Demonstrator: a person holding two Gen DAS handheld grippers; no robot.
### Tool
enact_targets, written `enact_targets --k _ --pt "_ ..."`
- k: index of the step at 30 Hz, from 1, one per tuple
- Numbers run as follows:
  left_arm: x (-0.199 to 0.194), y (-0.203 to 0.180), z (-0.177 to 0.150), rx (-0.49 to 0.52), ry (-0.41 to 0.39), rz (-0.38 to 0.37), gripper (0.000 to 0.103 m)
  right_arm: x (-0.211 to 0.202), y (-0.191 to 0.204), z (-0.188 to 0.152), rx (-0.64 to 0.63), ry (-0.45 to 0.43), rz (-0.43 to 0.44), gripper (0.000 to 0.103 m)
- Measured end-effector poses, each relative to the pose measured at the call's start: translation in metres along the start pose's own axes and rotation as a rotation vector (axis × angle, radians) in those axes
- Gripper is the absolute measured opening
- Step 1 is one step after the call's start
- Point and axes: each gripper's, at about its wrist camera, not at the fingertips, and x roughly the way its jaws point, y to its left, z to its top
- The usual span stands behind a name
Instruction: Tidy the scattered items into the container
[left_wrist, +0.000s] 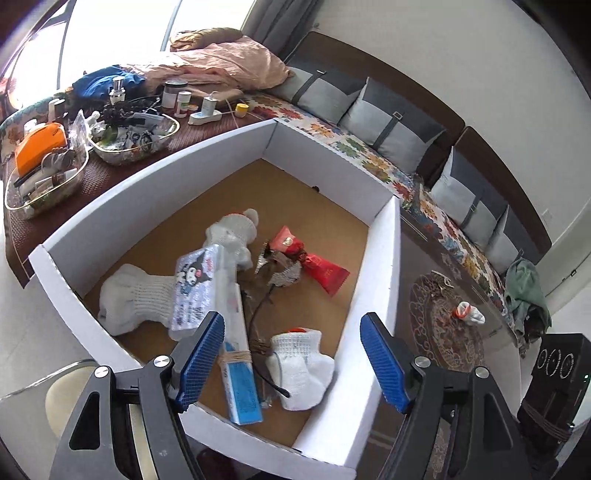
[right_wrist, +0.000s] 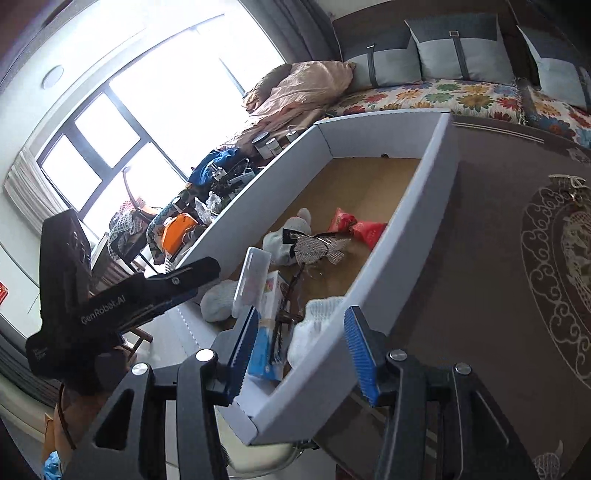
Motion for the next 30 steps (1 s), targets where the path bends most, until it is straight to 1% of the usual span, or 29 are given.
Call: enact_targets --k 5,9,11,13,15,18,22,24,26,29,30 --pt "-0.011 -0.054 -0.02 0.077 0.0 -0.057 0.075 -0.039 -0.046 -0.031 0.079 -0.034 -0.057 0.05" --pt "-0.013 -0.107 -0.045 0.171 0.017 -0.1 0.076 -0.077 -0.088 -0.059 0.109 -0.082 -0.149 0.05" --pt "-0.006 -0.135 -0.065 0.218 0.05 -0.129 0.08 -0.097 -0.11 -0.075 0.122 -0.106 -0.209 0.05" --pt "0.005 -0.156 -0.085 0.25 0.09 -0.155 0.088 -0.117 -0.131 -0.093 0.138 -0.133 -0.272 0.05" --pt "0.02 -0.177 -0.108 0.288 0.128 -0.183 0.088 -0.134 -0.147 -0.111 0.15 -0.16 -0.327 0.05" --pt "0.05 -0.208 -0.152 0.369 0.183 -0.228 0.088 -0.155 -0.166 -0.138 0.175 -0.195 -0.41 0.05" --pt "0.087 -0.236 -0.192 0.441 0.261 -0.27 0.088 -0.178 -0.188 -0.164 0.208 -0.237 -0.528 0.05" --pt "0.095 -0.246 -0.203 0.484 0.235 -0.27 0.088 -0.188 -0.197 -0.174 0.227 -0.256 -0.575 0.05" --pt "0.102 -0.256 -0.212 0.529 0.201 -0.267 0.088 -0.196 -0.205 -0.178 0.26 -0.278 -0.589 0.05" --pt "0.114 -0.258 -0.217 0.535 0.193 -0.252 0.088 -0.203 -0.219 -0.182 0.311 -0.288 -0.62 0.05" --pt "0.119 -0.257 -0.219 0.529 0.203 -0.246 0.088 -0.204 -0.223 -0.182 0.331 -0.285 -0.627 0.051"
